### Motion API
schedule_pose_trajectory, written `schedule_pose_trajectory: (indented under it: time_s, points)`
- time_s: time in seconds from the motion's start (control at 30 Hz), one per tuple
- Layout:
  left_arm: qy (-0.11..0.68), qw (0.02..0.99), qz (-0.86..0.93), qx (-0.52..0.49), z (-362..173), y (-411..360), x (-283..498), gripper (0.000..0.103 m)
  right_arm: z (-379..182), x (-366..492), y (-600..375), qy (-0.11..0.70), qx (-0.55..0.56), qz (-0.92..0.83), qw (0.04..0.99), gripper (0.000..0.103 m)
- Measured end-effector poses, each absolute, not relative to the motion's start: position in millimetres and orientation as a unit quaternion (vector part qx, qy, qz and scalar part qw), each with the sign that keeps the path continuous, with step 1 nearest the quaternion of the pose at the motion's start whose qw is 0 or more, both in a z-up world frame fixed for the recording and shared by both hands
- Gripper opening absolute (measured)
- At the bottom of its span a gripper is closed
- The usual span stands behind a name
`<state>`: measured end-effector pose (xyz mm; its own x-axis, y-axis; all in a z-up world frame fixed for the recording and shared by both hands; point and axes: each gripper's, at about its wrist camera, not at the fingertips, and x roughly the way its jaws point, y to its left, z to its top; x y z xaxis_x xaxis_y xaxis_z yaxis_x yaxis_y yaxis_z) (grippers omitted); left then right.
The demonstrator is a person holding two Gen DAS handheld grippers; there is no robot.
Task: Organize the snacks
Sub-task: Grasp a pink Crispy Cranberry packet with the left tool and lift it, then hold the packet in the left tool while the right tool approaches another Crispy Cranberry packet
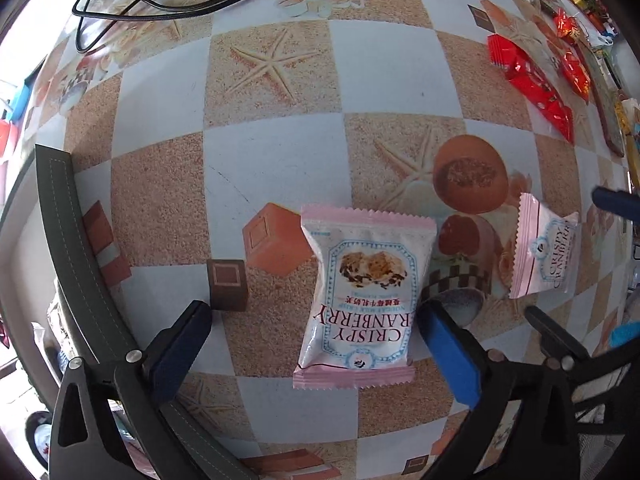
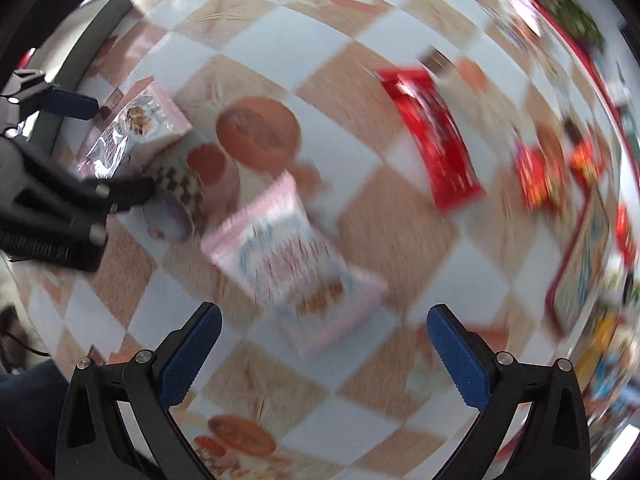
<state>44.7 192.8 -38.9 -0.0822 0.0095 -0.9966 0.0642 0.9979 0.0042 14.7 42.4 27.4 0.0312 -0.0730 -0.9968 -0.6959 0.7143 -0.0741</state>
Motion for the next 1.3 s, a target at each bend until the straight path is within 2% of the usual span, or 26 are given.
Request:
schedule_pose_trajectory:
  time_s: [0.1, 0.33, 0.57, 0.73, 1.3]
  points:
    - [0.732, 0.681, -0.02, 0.025, -39.5, 193.0, 39.3, 0.103, 17.5, 32.7, 58.4, 0.661, -0.295, 0.239, 0.647, 0.103]
    - [0.729, 0.684, 0.011, -0.011, -31.3, 217.2, 28.2, 0.103, 12.5, 72.8, 56.9, 0.699, -0.217, 0.203, 0.65, 0.103]
    - [0.727, 0.687, 0.003, -0.001, -31.4, 222.4, 30.4, 0.103, 13.0, 115.1, 30.4, 0.725, -0.13, 0.119, 0.666, 0.103]
    - [0.726, 0.688, 0.004, -0.001, -29.4, 224.7, 34.4, 0.103, 15.4, 141.4, 35.0, 0.729, -0.133, 0.118, 0.661, 0.103]
    - [0.714, 0.701, 0.003, 0.005, -23.1, 212.3, 36.0, 0.103, 18.7, 112.5, 29.3, 0.756, -0.07, 0.061, 0.648, 0.103]
